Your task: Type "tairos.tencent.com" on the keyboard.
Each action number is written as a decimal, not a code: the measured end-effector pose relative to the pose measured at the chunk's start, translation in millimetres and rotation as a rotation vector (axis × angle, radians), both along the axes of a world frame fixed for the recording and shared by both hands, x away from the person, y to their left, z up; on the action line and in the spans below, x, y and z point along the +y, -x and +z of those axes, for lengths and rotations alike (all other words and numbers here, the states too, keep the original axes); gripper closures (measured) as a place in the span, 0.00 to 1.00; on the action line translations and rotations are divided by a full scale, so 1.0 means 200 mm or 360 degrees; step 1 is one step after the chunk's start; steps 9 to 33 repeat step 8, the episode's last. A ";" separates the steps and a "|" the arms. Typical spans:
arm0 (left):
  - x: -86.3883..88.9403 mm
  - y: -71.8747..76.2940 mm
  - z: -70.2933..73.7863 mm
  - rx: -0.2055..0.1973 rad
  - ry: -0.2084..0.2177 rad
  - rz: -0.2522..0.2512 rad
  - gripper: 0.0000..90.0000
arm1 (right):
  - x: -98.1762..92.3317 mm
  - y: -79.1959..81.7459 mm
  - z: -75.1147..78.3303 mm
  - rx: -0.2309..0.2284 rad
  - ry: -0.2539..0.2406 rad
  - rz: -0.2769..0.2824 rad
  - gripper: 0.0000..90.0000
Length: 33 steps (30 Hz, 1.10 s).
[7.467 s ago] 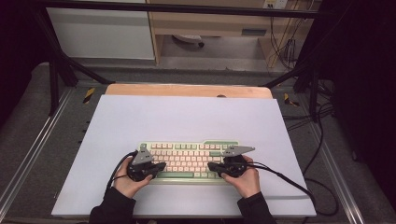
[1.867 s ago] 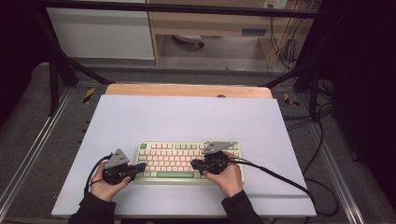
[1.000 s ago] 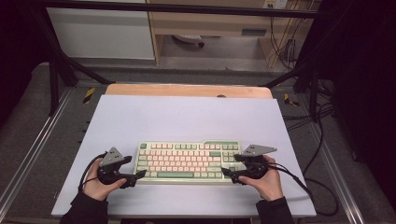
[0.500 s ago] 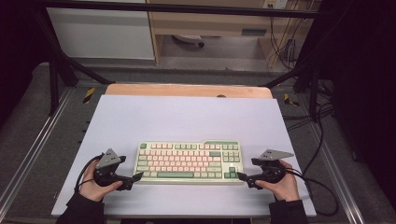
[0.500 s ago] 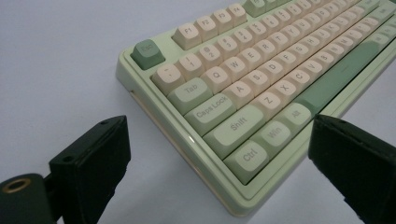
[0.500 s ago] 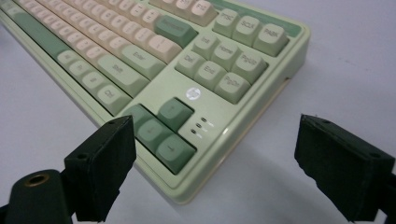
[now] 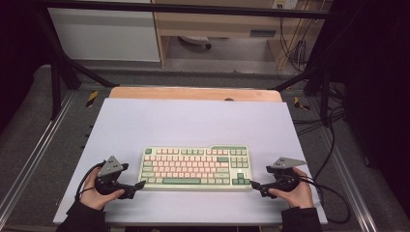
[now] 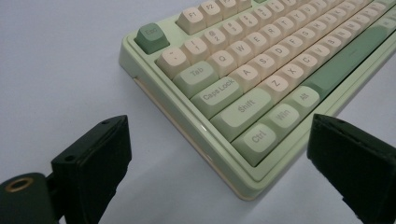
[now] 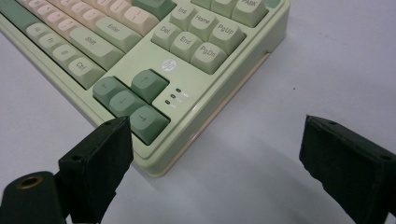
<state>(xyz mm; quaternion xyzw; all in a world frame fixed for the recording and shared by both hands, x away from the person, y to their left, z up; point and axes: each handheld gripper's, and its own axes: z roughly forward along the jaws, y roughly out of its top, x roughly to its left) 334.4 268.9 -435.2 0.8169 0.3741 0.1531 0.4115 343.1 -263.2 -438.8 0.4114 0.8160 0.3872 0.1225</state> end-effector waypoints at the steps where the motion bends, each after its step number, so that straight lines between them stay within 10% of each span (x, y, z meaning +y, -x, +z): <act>1: 0.00 0.00 0.00 0.0001 0.0003 0.0002 0.07 | 0.00 0.00 0.00 0.0000 -0.0002 -0.0002 0.11; 33: 0.01 0.00 -0.01 0.0005 0.0005 0.0011 0.07 | -0.02 0.00 0.01 -0.0007 -0.0007 -0.0010 0.11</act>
